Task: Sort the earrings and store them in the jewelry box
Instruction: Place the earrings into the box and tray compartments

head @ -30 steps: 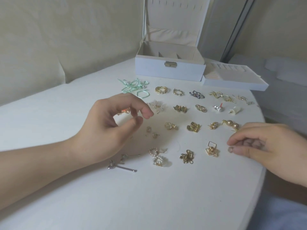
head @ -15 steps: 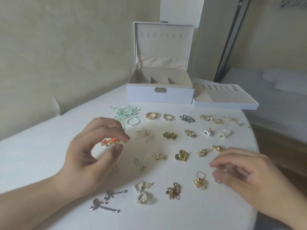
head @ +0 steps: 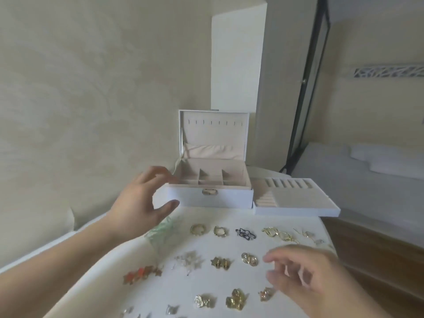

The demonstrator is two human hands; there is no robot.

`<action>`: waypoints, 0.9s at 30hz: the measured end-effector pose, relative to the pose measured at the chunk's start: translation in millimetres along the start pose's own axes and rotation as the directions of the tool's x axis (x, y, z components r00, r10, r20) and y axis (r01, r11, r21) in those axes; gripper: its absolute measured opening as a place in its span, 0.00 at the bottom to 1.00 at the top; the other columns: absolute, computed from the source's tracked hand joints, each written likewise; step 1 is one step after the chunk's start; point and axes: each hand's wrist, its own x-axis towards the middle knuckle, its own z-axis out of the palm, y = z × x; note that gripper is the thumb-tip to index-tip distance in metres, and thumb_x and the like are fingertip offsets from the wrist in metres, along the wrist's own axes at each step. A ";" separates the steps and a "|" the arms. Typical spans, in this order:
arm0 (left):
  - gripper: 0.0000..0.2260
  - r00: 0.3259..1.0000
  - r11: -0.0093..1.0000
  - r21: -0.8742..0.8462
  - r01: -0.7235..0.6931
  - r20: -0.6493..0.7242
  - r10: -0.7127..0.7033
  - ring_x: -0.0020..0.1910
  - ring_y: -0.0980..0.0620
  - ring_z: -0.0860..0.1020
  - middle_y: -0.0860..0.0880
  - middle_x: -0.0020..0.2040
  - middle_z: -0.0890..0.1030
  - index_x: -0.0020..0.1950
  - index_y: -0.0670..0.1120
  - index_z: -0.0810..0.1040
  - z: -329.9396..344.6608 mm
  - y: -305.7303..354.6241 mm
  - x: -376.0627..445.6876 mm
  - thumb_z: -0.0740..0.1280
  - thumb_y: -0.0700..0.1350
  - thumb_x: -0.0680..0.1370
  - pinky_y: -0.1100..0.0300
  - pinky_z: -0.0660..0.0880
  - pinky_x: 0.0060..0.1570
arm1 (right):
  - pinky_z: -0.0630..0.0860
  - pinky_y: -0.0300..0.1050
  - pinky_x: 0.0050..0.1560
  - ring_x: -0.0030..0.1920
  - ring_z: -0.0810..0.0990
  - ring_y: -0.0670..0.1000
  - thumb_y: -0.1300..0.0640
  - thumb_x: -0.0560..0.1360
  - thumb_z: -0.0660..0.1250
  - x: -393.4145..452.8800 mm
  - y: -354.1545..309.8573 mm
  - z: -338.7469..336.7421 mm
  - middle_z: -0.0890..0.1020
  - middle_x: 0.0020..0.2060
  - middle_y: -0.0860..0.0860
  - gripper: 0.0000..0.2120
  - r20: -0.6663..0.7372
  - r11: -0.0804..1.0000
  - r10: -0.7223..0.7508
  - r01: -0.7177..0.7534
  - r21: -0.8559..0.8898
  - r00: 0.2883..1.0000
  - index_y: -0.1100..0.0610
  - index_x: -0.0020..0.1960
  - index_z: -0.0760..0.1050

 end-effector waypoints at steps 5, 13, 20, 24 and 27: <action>0.33 0.979 0.944 0.330 0.028 0.184 -0.093 0.62 0.47 0.72 0.56 0.65 0.71 0.66 0.57 0.73 19.6 -54.9 42.9 0.55 0.72 0.67 0.49 0.72 0.59 | 0.69 0.41 0.57 0.57 0.72 0.38 0.39 0.73 0.66 90.7 7.0 -9.0 0.73 0.58 0.33 0.24 -0.030 0.921 0.036 -0.045 -0.387 0.999 0.36 0.67 0.65; 0.28 0.927 0.971 0.221 0.095 0.337 -0.168 0.63 0.49 0.74 0.59 0.69 0.67 0.65 0.57 0.71 35.7 -75.7 50.6 0.59 0.69 0.70 0.52 0.72 0.61 | 0.57 0.62 0.70 0.76 0.55 0.51 0.26 0.64 0.61 164.5 71.7 -10.3 0.60 0.75 0.42 0.43 0.062 0.806 0.229 -0.153 -0.572 0.972 0.34 0.74 0.47; 0.13 0.950 0.978 0.105 0.180 0.240 -0.200 0.56 0.46 0.79 0.56 0.58 0.78 0.56 0.51 0.75 52.4 -76.4 51.2 0.65 0.56 0.77 0.53 0.75 0.52 | 0.60 0.51 0.73 0.73 0.61 0.49 0.28 0.65 0.65 133.1 153.4 -62.7 0.65 0.73 0.43 0.37 -0.021 0.788 0.298 -0.259 -0.558 0.954 0.39 0.71 0.65; 0.05 0.970 0.979 0.072 0.188 0.143 -0.197 0.48 0.46 0.78 0.54 0.45 0.79 0.49 0.50 0.75 60.6 -75.9 49.7 0.70 0.45 0.77 0.55 0.74 0.46 | 0.62 0.55 0.72 0.73 0.62 0.48 0.36 0.70 0.68 131.3 180.3 -56.2 0.66 0.73 0.41 0.28 -0.111 0.803 0.253 -0.272 -0.531 0.961 0.33 0.69 0.66; 0.10 0.982 0.990 0.036 0.138 0.124 -0.142 0.40 0.44 0.74 0.53 0.39 0.76 0.42 0.48 0.70 57.9 -71.1 43.6 0.71 0.40 0.75 0.55 0.73 0.42 | 0.59 0.63 0.71 0.73 0.60 0.47 0.30 0.70 0.62 136.7 189.6 -56.6 0.64 0.72 0.36 0.27 -0.114 0.777 0.275 -0.290 -0.558 0.955 0.28 0.68 0.62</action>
